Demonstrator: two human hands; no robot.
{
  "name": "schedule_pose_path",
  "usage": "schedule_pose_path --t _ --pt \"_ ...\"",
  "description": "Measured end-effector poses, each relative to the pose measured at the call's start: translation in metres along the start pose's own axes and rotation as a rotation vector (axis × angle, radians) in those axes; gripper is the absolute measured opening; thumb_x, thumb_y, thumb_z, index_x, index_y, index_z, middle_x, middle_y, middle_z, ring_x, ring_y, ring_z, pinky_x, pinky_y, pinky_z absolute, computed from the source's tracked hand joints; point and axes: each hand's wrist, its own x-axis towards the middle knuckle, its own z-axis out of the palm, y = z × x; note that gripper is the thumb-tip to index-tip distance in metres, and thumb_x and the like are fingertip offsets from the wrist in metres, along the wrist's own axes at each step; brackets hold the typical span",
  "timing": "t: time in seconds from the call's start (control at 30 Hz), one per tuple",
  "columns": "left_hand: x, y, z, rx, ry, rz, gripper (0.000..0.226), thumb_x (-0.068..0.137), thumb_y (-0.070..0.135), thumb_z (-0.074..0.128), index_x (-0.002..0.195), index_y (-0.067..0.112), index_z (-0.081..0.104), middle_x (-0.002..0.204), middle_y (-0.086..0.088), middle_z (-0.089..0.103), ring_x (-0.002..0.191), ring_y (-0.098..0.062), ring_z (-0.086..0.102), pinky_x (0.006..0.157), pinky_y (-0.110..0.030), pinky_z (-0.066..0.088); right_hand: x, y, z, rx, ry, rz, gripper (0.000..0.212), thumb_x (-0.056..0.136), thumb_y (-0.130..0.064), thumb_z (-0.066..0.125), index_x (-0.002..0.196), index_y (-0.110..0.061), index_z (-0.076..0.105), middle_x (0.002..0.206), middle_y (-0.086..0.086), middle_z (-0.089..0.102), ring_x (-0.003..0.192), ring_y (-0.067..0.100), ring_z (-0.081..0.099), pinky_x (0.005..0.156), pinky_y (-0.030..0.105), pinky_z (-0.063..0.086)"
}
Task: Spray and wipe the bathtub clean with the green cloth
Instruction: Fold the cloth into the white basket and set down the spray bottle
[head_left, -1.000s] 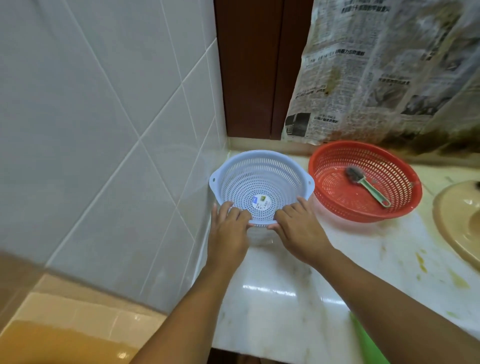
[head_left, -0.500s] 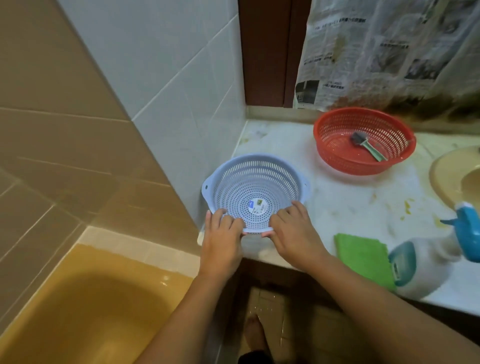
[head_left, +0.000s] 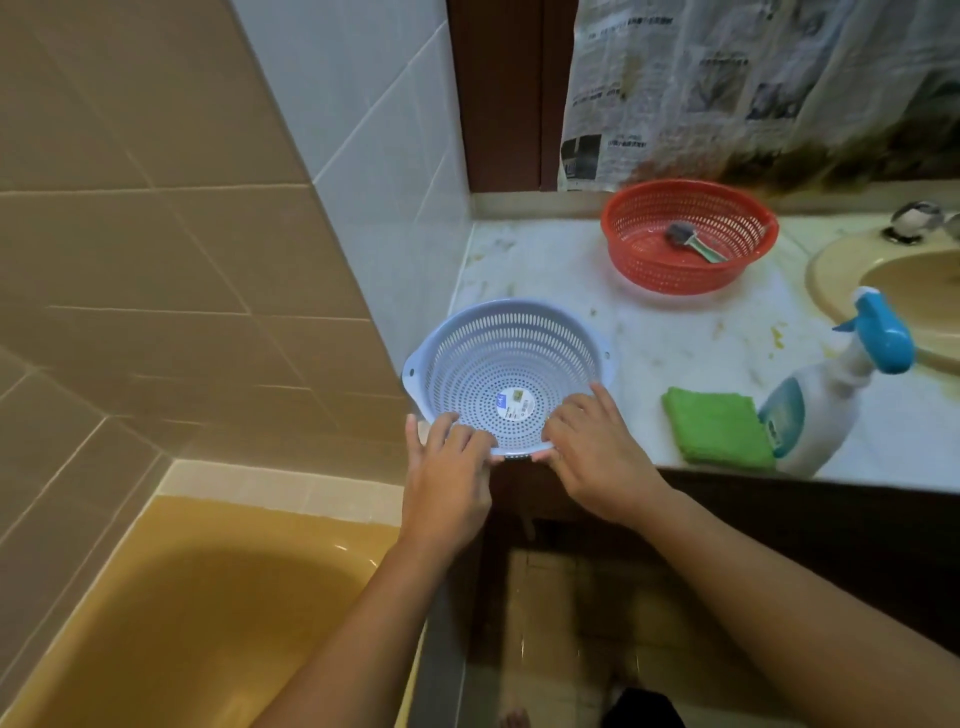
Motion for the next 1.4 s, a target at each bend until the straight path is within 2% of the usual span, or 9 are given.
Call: schedule_pose_path --t 0.1,0.23,0.33,0.43,0.53,0.7,1.07,1.27,1.4 --pt "-0.003 -0.005 -0.006 -0.101 -0.024 0.010 0.017 0.106 0.032 0.049 0.115 0.026 0.062 0.124 0.008 0.061 0.149 -0.023 0.034 0.125 -0.063 0.008 -0.007 -0.010 -0.003 0.061 0.032 0.066 0.036 0.102 -0.041 0.041 0.110 -0.018 0.067 0.115 0.002 0.060 0.128 0.028 0.047 0.126 0.054 0.014" --pt "-0.011 -0.006 -0.014 -0.234 0.019 0.009 0.033 0.106 0.029 0.054 0.137 0.022 0.058 0.145 0.004 0.054 0.154 -0.025 0.027 0.127 -0.058 0.006 -0.026 -0.026 -0.011 0.211 0.169 0.163 0.029 0.102 -0.022 0.056 0.128 -0.010 0.063 0.130 0.008 0.057 0.130 0.030 0.048 0.119 0.052 0.034" --pt "-0.018 0.007 -0.018 -0.260 0.147 0.147 0.035 0.102 0.019 0.061 0.136 0.013 0.061 0.141 -0.007 0.056 0.146 -0.035 0.038 0.124 -0.060 0.024 -0.046 -0.039 -0.022 0.306 0.256 0.270 0.038 0.102 -0.019 0.059 0.138 -0.008 0.058 0.142 0.007 0.054 0.138 0.025 0.045 0.124 0.035 0.027" --pt "-0.021 0.038 -0.021 -0.381 0.210 0.328 0.033 0.097 0.007 0.065 0.131 0.006 0.064 0.131 -0.010 0.059 0.133 -0.030 0.049 0.119 -0.042 0.036 -0.064 -0.046 -0.031 0.381 0.330 0.405 0.038 0.102 -0.013 0.060 0.140 -0.007 0.056 0.142 0.005 0.056 0.137 0.018 0.047 0.121 0.029 0.030" --pt "-0.017 0.070 -0.018 -0.512 0.113 0.401 0.035 0.099 0.004 0.061 0.134 0.005 0.062 0.132 -0.006 0.060 0.127 -0.019 0.054 0.116 -0.021 0.033 -0.080 -0.047 -0.045 0.457 0.376 0.577 0.038 0.104 -0.014 0.057 0.142 -0.010 0.055 0.142 0.000 0.057 0.136 0.011 0.048 0.118 0.022 0.031" --pt "0.000 0.109 0.004 -0.635 -0.069 0.376 0.038 0.102 0.007 0.056 0.139 0.010 0.059 0.133 -0.002 0.064 0.124 -0.012 0.058 0.109 -0.015 0.037 -0.107 -0.033 -0.060 0.500 0.398 0.791 0.040 0.107 -0.020 0.051 0.146 -0.012 0.054 0.145 0.000 0.056 0.136 0.012 0.049 0.118 0.029 0.034" --pt "0.062 0.170 0.049 -0.721 -0.556 -0.137 0.050 0.105 0.037 0.053 0.152 0.027 0.041 0.142 -0.005 0.056 0.120 -0.020 0.060 0.102 -0.036 0.048 -0.127 0.021 -0.066 0.516 0.260 1.030 0.045 0.110 -0.026 0.045 0.153 -0.013 0.048 0.155 0.004 0.050 0.145 0.017 0.041 0.118 0.026 0.026" --pt "0.104 0.192 0.076 -0.797 -0.596 -0.307 0.048 0.105 0.037 0.054 0.148 0.025 0.036 0.126 -0.004 0.065 0.108 -0.026 0.065 0.091 -0.036 0.052 -0.124 0.057 -0.051 0.509 0.097 1.027 0.050 0.111 -0.028 0.042 0.158 -0.011 0.037 0.163 0.007 0.039 0.152 0.019 0.028 0.117 0.020 0.012" --pt "0.129 0.214 0.093 -1.112 -0.643 -0.686 0.048 0.101 0.028 0.063 0.138 0.025 0.031 0.120 -0.004 0.057 0.106 -0.030 0.068 0.083 -0.053 0.063 -0.129 0.063 -0.042 0.502 0.137 0.999 0.049 0.110 -0.025 0.045 0.157 -0.011 0.041 0.159 0.005 0.043 0.150 0.015 0.029 0.119 0.019 0.015"
